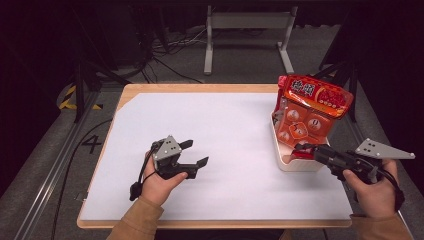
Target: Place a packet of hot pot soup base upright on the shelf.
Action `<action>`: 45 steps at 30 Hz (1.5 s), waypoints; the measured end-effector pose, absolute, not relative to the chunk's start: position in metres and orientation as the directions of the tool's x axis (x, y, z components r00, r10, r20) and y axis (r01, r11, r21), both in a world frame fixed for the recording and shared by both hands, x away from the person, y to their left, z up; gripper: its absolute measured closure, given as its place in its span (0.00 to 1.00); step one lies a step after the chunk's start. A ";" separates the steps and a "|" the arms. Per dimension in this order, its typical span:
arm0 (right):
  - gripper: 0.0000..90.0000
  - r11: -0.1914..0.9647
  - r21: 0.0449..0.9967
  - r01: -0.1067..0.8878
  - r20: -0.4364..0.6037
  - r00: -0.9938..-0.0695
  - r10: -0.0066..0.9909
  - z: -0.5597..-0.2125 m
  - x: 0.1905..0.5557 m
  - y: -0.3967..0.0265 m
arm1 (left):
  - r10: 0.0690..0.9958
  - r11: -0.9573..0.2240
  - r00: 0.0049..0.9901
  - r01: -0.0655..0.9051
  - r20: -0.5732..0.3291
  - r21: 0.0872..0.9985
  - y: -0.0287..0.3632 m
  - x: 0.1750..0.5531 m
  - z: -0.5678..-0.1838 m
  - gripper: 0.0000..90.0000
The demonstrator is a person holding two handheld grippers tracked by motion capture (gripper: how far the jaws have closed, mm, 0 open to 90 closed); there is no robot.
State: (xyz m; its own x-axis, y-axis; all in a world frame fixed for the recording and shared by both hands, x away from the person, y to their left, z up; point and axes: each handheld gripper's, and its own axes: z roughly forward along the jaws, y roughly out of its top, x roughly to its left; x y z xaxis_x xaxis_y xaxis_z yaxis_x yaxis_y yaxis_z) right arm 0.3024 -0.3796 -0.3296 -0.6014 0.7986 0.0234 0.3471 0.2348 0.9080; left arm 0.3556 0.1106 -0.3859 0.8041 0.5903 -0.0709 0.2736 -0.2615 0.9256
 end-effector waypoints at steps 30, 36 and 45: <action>0.30 0.212 0.962 0.174 -0.036 -0.685 0.727 -0.379 0.324 -0.278 | 0.684 -0.183 0.724 0.290 -0.090 0.939 0.186 0.330 -0.387 0.20; 0.29 0.232 0.960 0.155 -0.066 -0.683 0.727 -0.395 0.326 -0.274 | 0.676 -0.203 0.731 0.304 -0.091 0.931 0.182 0.331 -0.402 0.19; 0.29 0.248 0.957 0.150 -0.078 -0.692 0.718 -0.414 0.326 -0.267 | 0.647 -0.230 0.758 0.300 -0.085 0.926 0.177 0.331 -0.423 0.16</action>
